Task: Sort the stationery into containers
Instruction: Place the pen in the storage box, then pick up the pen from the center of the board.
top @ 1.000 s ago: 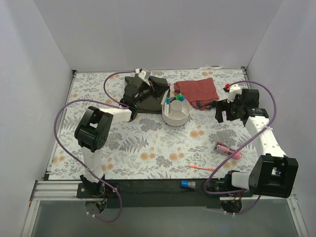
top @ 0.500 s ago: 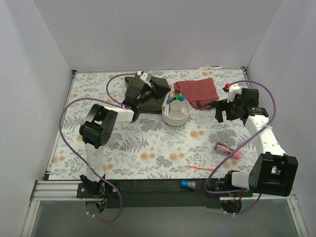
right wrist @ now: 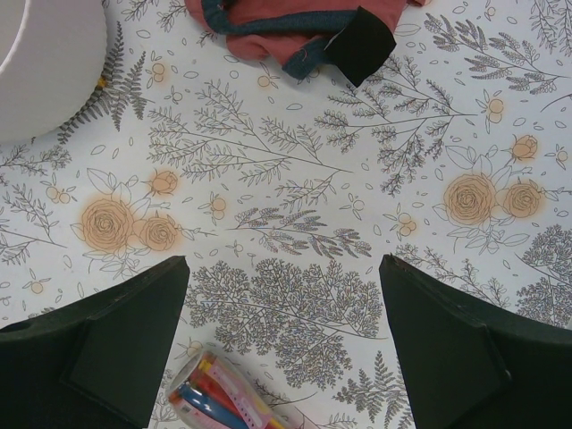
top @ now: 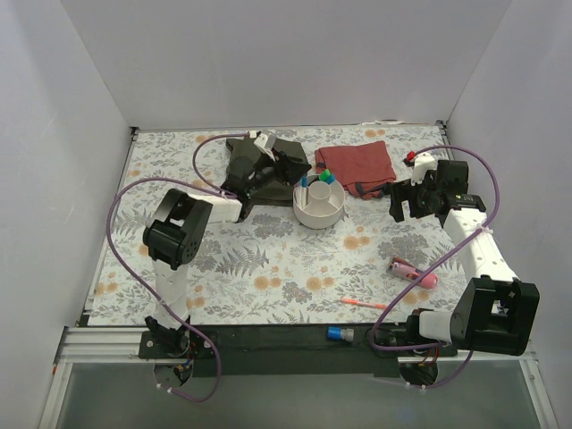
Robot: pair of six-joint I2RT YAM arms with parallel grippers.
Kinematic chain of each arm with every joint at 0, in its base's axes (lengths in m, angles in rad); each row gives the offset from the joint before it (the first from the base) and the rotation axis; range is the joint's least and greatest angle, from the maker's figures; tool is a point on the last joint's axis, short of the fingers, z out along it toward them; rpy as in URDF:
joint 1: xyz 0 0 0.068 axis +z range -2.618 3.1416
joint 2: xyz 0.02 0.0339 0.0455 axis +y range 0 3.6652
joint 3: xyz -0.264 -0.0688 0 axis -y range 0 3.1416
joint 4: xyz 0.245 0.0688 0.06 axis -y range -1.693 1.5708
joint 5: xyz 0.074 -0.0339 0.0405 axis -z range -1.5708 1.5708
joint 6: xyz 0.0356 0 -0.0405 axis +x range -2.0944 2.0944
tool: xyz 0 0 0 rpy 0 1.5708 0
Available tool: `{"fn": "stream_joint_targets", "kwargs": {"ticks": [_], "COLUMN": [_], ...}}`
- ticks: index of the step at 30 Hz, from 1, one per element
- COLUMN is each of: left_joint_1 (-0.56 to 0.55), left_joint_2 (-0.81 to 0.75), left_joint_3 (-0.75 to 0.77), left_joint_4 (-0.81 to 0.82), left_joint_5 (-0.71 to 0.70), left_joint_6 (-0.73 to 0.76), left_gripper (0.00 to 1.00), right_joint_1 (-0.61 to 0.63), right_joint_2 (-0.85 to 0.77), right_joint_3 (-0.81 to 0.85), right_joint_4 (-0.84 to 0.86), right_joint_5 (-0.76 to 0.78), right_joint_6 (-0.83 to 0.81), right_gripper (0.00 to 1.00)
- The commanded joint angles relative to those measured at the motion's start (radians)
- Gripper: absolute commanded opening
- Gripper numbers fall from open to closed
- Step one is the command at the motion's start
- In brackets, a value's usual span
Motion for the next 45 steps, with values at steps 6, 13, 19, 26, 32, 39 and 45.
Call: {"fn": "stream_joint_targets", "kwargs": {"ticks": [6,13,19,26,32,39,45], "left_joint_1": [-0.005,-0.077,-0.304,-0.453,-0.549,-0.592,-0.618], "left_joint_2": [-0.44,-0.628,-0.654,-0.521,-0.366,-0.236,-0.197], "left_joint_3": [-0.059,-0.029,-0.069,-0.083,-0.059,-0.022,0.001], "left_joint_4": [-0.367,-1.003,-1.199,-1.152,-1.039,-0.946,-0.919], "left_joint_5": [0.131,0.46,0.267,0.201,0.175,0.199,0.207], "left_joint_6": [0.293,0.612,0.733,0.752,0.689,0.59,0.594], "left_gripper": [0.52,0.52,0.52,0.52,0.51,0.38,0.37], "right_joint_1": [-0.032,-0.092,-0.211,-0.368,-0.397,-0.4,-0.4], "right_joint_2": [-0.038,-0.127,-0.202,-0.256,-0.276,-0.288,-0.281], "right_joint_3": [0.078,0.029,0.053,0.072,0.044,0.047,0.049], "right_joint_4": [0.01,-0.136,-0.148,-0.171,-0.163,-0.168,-0.172], "right_joint_5": [-0.056,-0.182,-0.232,-0.349,-0.384,-0.37,-0.375], "right_joint_6": [0.11,0.202,0.251,0.251,0.255,0.219,0.203], "right_gripper": [0.98,0.96,0.96,0.96,0.94,0.94,0.94]}}
